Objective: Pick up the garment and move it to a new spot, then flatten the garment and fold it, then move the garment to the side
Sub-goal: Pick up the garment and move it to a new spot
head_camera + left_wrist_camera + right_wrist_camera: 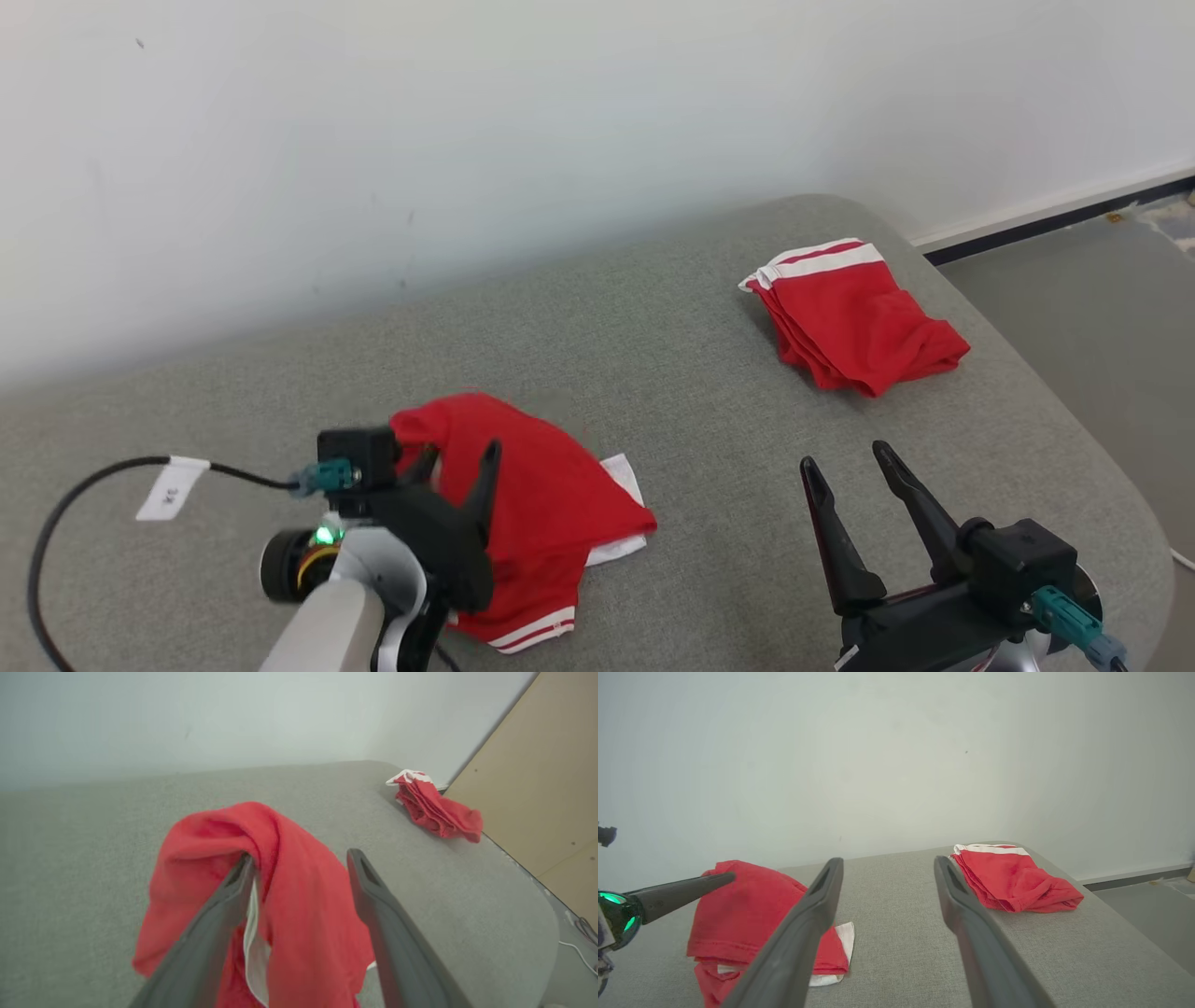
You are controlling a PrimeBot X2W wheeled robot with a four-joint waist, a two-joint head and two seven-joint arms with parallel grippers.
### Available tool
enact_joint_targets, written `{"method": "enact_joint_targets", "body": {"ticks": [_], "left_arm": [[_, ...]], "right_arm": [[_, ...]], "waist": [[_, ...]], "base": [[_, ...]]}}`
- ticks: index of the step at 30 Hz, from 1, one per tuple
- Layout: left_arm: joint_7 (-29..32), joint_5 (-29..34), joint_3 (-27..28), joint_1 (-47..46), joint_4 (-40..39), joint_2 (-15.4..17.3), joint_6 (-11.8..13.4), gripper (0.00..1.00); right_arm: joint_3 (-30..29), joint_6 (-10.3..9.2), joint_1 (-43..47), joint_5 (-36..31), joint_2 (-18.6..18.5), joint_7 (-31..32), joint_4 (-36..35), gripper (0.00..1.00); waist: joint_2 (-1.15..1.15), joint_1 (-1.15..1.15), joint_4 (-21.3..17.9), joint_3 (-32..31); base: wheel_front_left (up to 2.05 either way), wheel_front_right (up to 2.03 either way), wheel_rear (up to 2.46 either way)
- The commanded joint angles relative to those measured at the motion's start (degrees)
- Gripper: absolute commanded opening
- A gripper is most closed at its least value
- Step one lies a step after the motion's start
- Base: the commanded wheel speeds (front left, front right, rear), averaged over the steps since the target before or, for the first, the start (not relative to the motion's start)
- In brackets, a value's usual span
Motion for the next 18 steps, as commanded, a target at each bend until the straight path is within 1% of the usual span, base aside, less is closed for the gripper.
{"method": "enact_joint_targets", "body": {"ticks": [1, 3, 5, 9, 11, 14, 16, 18], "left_arm": [[-1.2, 0.1, -0.3, 0.7, 2.7, -0.3, -0.1, 1.0], [-2.5, -0.6, -0.2, 1.0, 5.7, -0.8, -0.3, 1.0], [-2.9, -1.1, 0.1, 1.2, 7.0, -1.1, 0.0, 1.0], [-6.6, -2.3, 0.8, 2.2, 9.2, -1.7, -0.2, 1.0], [-9.6, -2.6, 1.5, 3.2, 8.7, -1.9, 0.0, 1.0], [-15.2, -3.1, 2.8, 5.9, 6.5, -1.7, -0.4, 1.0], [-19.4, -2.0, 3.2, 7.9, 4.2, -0.9, -0.5, 1.0], [-21.6, 0.2, 3.4, 10.4, 1.2, 0.0, -0.8, 1.0]], "right_arm": [[-0.1, -0.13, -0.1, -0.3, -0.2, 0.0, -0.1, 1.0], [-0.3, -0.13, 0.4, -0.5, -0.2, 0.2, 0.0, 1.0], [-0.4, -0.13, 0.7, -0.5, -0.2, 0.2, 0.1, 1.0], [-0.7, -0.13, 1.6, -0.1, -0.2, 0.0, 0.3, 1.0], [-0.9, -0.13, 2.1, 0.0, -0.1, -0.1, 0.4, 1.0], [-1.6, -0.13, 2.9, 0.4, -0.1, -0.6, 0.6, 1.0], [-2.5, -0.13, 3.4, 1.1, 0.0, -1.7, 0.8, 1.0], [-3.0, -0.13, 4.2, 1.3, 0.1, -2.9, 1.5, 1.0]], "waist": [[0.0, 0.0, 0.2, 0.1], [0.0, 0.0, 0.9, -0.1], [0.0, 0.0, 1.2, -0.3], [0.0, 0.0, 2.8, -1.3], [0.0, 0.0, 3.8, -1.9], [0.0, 0.0, 5.4, -2.5], [0.0, 0.0, 6.7, -2.9], [0.0, 0.0, 8.2, -3.2]], "base": [[0.0, 0.0, 0.0], [0.0, 0.0, 0.0], [0.0, 0.0, 0.0], [0.0, 0.0, 0.0], [0.0, 0.0, 0.0], [0.0, 0.0, 0.0], [0.0, 0.0, 0.0], [0.0, 0.0, 0.0]]}}
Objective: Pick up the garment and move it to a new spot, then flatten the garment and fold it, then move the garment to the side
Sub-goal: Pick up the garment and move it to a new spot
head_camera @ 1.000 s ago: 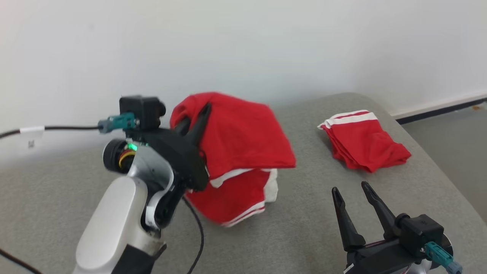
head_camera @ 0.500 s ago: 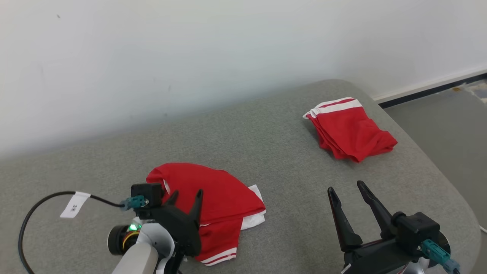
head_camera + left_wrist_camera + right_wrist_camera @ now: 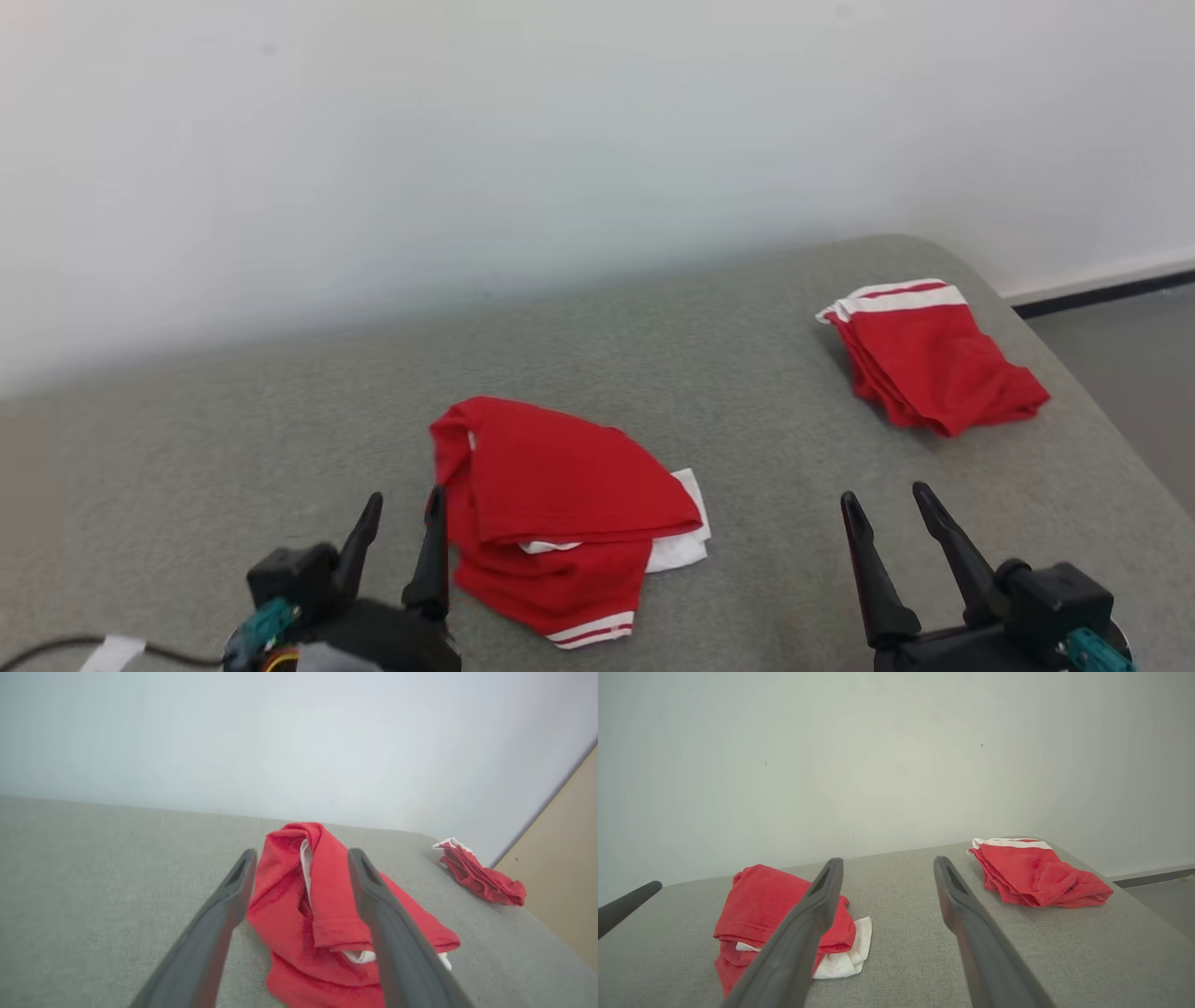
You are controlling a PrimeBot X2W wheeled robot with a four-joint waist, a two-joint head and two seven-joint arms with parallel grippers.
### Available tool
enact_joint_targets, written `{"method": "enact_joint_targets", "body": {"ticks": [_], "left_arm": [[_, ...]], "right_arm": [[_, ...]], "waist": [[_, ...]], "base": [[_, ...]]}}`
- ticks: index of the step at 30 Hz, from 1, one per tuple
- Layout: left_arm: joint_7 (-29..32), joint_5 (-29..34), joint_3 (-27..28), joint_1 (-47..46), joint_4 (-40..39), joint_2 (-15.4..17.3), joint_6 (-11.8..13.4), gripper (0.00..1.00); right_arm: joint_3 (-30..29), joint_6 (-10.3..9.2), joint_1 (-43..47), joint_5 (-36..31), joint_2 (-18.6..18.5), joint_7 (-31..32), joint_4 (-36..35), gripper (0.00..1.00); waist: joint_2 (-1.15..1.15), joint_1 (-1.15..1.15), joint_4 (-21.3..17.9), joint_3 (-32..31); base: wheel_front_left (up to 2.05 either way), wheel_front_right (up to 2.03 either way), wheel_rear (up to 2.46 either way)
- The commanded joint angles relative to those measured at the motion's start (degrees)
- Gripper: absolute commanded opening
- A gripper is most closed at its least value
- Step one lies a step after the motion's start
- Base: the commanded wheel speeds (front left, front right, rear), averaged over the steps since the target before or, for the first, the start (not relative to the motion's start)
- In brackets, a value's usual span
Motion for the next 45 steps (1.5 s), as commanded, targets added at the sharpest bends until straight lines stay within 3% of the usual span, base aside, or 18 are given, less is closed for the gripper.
{"method": "enact_joint_targets", "body": {"ticks": [1, 9, 15, 26, 45], "left_arm": [[-0.5, 1.5, 0.1, 2.0, -1.4, 0.5, -0.2, 1.0], [-0.9, 9.7, 7.2, 15.9, -18.6, 0.0, -0.5, 1.0], [-0.9, 12.5, 12.4, 22.3, -24.9, -1.7, -1.5, 1.0], [-0.9, 15.4, 14.5, 25.6, -23.5, -1.0, -3.9, 1.0], [-0.9, 16.4, 15.7, 25.1, -22.5, -1.2, -5.0, 1.0]], "right_arm": [[-0.3, -0.13, 0.8, -0.1, 0.0, -0.7, 0.5, 1.0], [-3.7, -0.13, 2.5, 1.2, 0.1, -4.0, 5.2, 1.0], [-5.3, -0.13, 3.2, -0.2, 0.2, -5.8, 8.6, 1.0], [-4.5, -0.13, 3.2, -2.2, 0.2, -7.6, 13.7, 1.0], [-4.7, -0.13, 2.7, -2.2, 0.2, -8.5, 15.7, 1.0]], "waist": [[0.0, 0.0, 2.6, -1.1], [0.0, 0.0, 8.0, -2.4], [0.0, 0.0, 12.5, -3.2], [0.0, 0.0, 17.0, -4.2], [0.0, 0.0, 16.2, -3.6]], "base": [[0.0, 0.0, 0.0], [0.0, 0.0, 0.0], [0.0, 0.0, 0.0], [0.0, 0.0, 0.0], [0.0, 0.0, 0.0]]}}
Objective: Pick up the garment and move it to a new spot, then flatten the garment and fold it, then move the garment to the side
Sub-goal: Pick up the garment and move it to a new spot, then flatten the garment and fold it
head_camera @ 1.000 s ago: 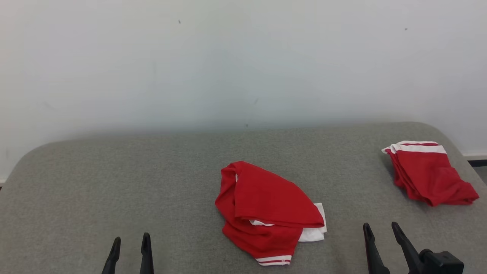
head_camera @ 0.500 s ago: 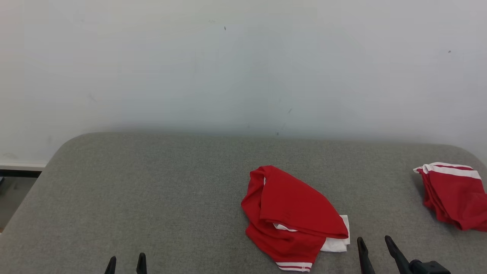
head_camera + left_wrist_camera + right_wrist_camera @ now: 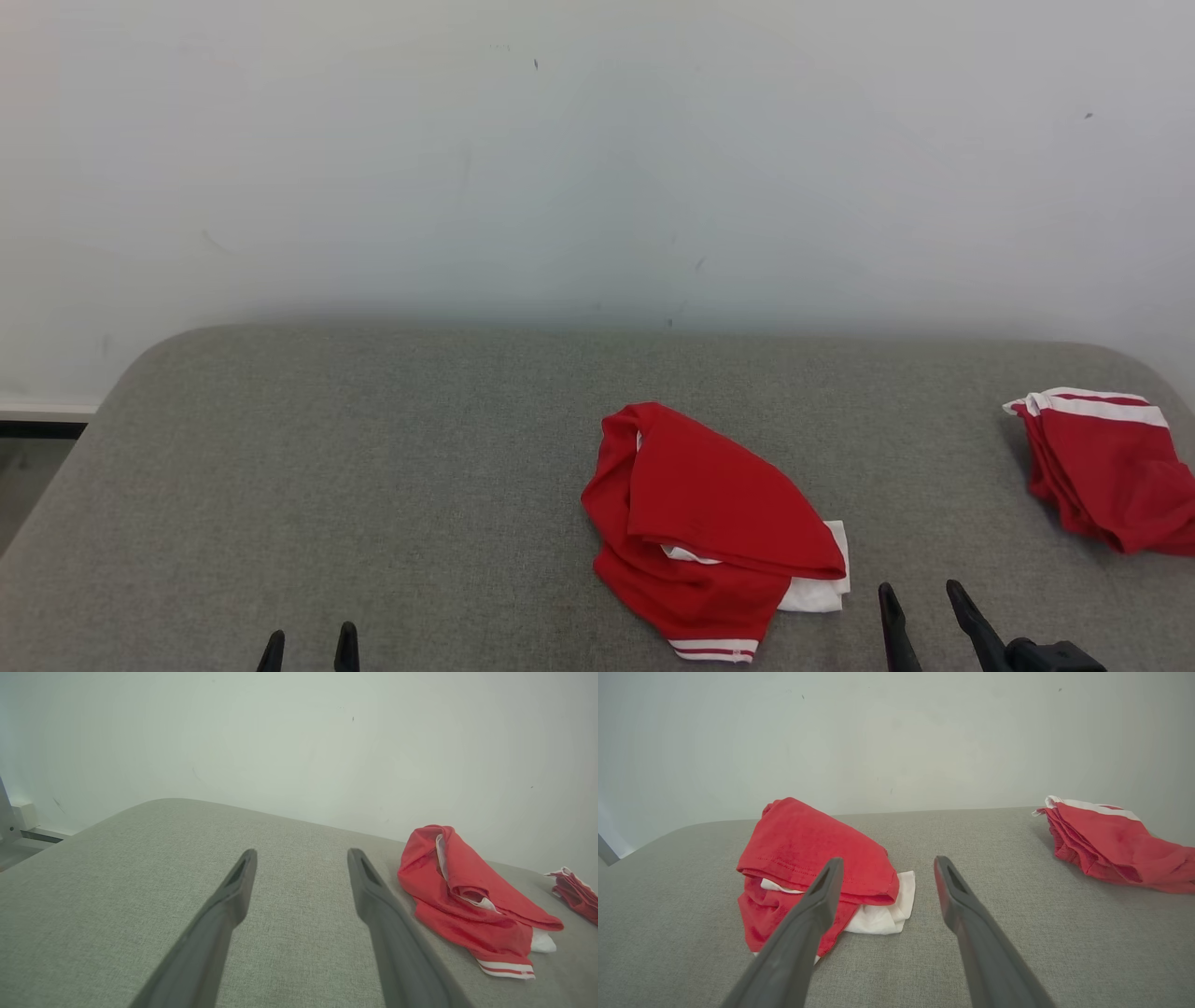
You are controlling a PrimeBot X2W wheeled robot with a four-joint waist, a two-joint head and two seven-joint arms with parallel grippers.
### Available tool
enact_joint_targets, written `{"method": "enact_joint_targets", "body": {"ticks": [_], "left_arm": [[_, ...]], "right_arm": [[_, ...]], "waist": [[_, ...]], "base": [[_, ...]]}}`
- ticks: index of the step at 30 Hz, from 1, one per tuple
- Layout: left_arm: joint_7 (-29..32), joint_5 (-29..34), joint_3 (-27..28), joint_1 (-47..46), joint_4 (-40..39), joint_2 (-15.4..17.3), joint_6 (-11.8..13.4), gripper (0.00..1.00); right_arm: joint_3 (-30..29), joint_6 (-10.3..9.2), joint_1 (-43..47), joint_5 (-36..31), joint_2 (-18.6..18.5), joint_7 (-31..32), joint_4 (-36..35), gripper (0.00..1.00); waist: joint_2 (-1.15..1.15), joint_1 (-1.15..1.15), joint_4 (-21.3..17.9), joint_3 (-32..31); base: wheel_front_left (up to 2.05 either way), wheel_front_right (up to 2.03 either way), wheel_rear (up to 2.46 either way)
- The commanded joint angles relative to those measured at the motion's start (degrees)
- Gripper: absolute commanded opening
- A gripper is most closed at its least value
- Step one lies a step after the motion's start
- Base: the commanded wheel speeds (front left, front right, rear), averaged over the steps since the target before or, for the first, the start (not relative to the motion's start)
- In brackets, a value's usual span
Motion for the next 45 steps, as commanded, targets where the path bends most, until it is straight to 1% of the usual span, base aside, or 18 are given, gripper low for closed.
{"method": "enact_joint_targets", "body": {"ticks": [1, 13, 19, 23, 27, 28, 29, 30, 33, 36, 40, 42, 45], "left_arm": [[-0.2, 0.5, 0.0, -0.6, 0.2, 0.1, -0.4, 1.0], [-0.2, -0.2, -1.8, -1.2, 1.0, 1.2, -0.3, 1.0], [-0.2, -1.0, -3.6, -2.2, 1.4, 1.9, -0.3, 1.0], [-0.2, 0.0, -7.0, -3.9, 1.6, 2.6, -0.3, 1.0], [-0.2, 0.5, -10.5, -6.6, 2.4, 2.7, -0.3, 1.0], [-0.2, 0.5, -10.5, -6.6, 2.4, 2.7, -0.3, 1.0], [-0.2, 0.6, -11.7, -7.5, 2.7, 2.5, -0.3, 1.0], [-0.2, 0.8, -13.5, -9.4, 3.7, 2.3, -0.3, 1.0], [-0.2, 1.0, -17.2, -12.6, 6.1, 2.2, -0.3, 1.0], [-0.2, 0.2, -19.5, -15.5, 9.1, 2.2, -0.3, 1.0], [-0.2, 0.4, -22.2, -18.9, 13.9, 2.1, -0.3, 1.0], [-0.2, 1.2, -22.6, -20.7, 16.8, 1.8, -0.2, 1.0], [0.5, 2.4, -23.3, -23.5, 22.4, 1.3, 0.7, 1.0]], "right_arm": [[-0.1, -0.13, -0.1, -0.4, 0.1, -0.2, -0.1, 1.0], [0.5, -0.13, -0.4, -0.2, 0.1, 0.4, -0.3, 1.0], [1.0, -0.13, -1.0, -0.5, 0.1, 0.8, 0.0, 1.0], [1.6, -0.13, -1.6, -0.6, 0.1, 1.4, -0.3, 1.0], [2.6, -0.13, -2.3, -0.4, 0.1, 2.0, -0.7, 1.0], [2.6, -0.13, -2.3, -0.4, 0.1, 2.0, -0.7, 1.0], [2.4, -0.13, -2.4, -0.4, 0.0, 2.2, -0.8, 1.0], [2.5, -0.13, -2.4, -0.9, 0.0, 2.5, -1.1, 1.0], [2.3, -0.13, -2.7, -1.2, 0.1, 3.0, -1.7, 1.0], [2.3, -0.13, -3.1, -1.8, 0.0, 3.5, -2.4, 1.0], [1.7, -0.13, -3.1, -1.9, 0.0, 3.8, -3.2, 1.0], [1.7, -0.13, -2.9, -1.7, 0.0, 3.8, -3.4, 1.0], [2.0, -0.13, -2.7, -1.4, 0.0, 4.0, -3.7, 1.0]], "waist": [[0.0, 0.0, 0.0, 0.1], [0.0, 0.0, -0.7, 0.7], [0.0, 0.0, -2.2, 0.9], [0.0, 0.0, -6.1, 1.3], [0.0, 0.0, -10.8, 2.2], [0.0, 0.0, -10.8, 2.2], [0.0, 0.0, -12.0, 2.4], [0.0, 0.0, -14.5, 2.9], [0.0, 0.0, -18.3, 3.7], [0.0, 0.0, -22.1, 4.5], [0.0, 0.0, -25.9, 5.4], [0.0, 0.0, -27.5, 5.9], [0.0, 0.0, -29.4, 6.7]], "base": [[0.0, 0.0, 0.0], [0.0, 0.0, 0.0], [0.0, 0.0, 0.0], [0.0, 0.0, 0.0], [0.0, 0.0, 0.0], [0.0, 0.0, 0.0], [0.0, 0.0, 0.0], [0.0, 0.0, 0.0], [0.0, 0.0, 0.0], [0.0, 0.0, 0.0], [0.0, 0.0, 0.0], [0.0, 0.0, 0.0], [0.0, 0.0, 0.0]]}}
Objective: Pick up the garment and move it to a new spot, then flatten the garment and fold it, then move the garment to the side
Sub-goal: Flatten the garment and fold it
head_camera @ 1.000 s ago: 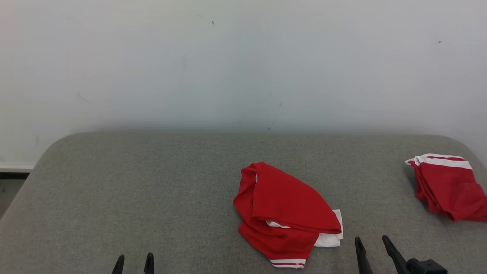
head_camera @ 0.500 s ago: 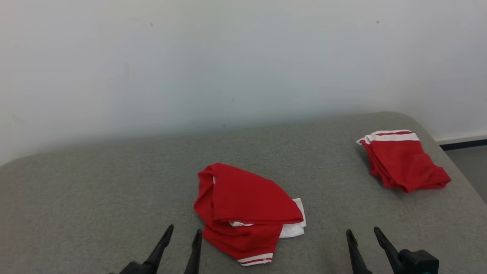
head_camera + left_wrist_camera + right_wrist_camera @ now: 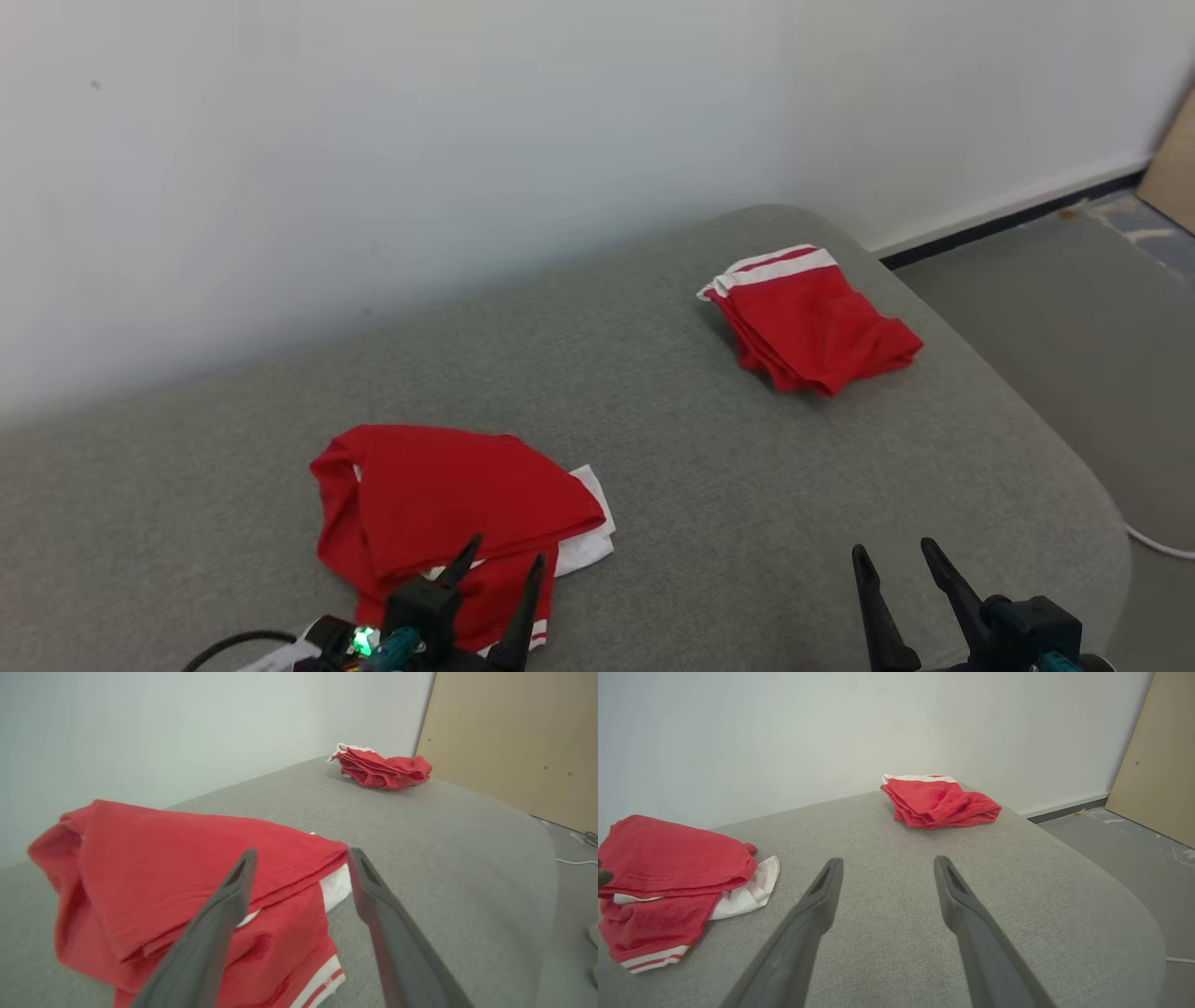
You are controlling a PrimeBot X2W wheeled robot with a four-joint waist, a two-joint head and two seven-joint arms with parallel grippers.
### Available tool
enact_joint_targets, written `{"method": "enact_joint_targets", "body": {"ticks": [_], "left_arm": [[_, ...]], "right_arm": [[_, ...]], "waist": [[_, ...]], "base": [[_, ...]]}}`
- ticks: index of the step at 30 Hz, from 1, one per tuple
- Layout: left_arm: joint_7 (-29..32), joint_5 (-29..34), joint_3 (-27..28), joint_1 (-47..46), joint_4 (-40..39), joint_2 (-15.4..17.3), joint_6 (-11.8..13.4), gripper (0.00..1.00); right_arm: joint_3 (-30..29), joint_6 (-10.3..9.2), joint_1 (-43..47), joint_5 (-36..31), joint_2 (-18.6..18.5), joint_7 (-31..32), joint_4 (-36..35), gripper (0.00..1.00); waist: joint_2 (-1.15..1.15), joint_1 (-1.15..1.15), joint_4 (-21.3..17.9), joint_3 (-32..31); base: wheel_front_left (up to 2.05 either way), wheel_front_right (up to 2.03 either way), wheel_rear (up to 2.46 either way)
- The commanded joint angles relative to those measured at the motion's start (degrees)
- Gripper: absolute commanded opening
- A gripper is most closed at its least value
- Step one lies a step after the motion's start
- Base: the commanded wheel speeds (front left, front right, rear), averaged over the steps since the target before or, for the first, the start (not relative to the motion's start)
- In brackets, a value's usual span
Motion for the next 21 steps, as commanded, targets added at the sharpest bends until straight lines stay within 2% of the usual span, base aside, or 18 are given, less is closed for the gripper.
{"method": "enact_joint_targets", "body": {"ticks": [1, 11, 13, 18, 21], "left_arm": [[0.7, 0.3, -0.1, -1.4, 1.7, -0.4, 0.5, 1.0], [4.6, 2.2, -2.9, -12.2, 17.0, -2.3, 3.8, 1.0], [5.1, 2.0, -3.6, -13.7, 19.3, -2.6, 3.9, 1.0], [3.8, 1.5, -5.2, -16.6, 22.9, -2.9, 4.7, 1.0], [3.3, 0.8, -5.5, -17.9, 24.7, -3.0, 6.1, 1.0]], "right_arm": [[0.2, -0.13, 0.0, 0.3, 0.0, -0.1, -0.3, 1.0], [0.7, -0.13, -0.9, 1.0, 0.0, -0.5, -0.7, 1.0], [0.8, -0.13, -0.9, 1.2, 0.0, -0.7, -0.6, 1.0], [1.0, -0.13, -1.0, 1.4, 0.0, -1.1, -0.4, 1.0], [1.2, -0.13, -1.1, 1.6, 0.1, -1.4, -0.3, 1.0]], "waist": [[-0.01, -0.01, -4.5, 2.5], [-0.01, -0.01, -6.9, 5.9], [-0.01, -0.01, -7.1, 6.4], [-0.01, -0.01, -7.5, 7.2], [-0.01, -0.01, -7.7, 7.6]], "base": [[0.0, 0.0, 0.0], [0.0, 0.0, 0.0], [0.0, 0.0, 0.0], [0.0, 0.0, 0.0], [0.0, 0.0, 0.0]]}}
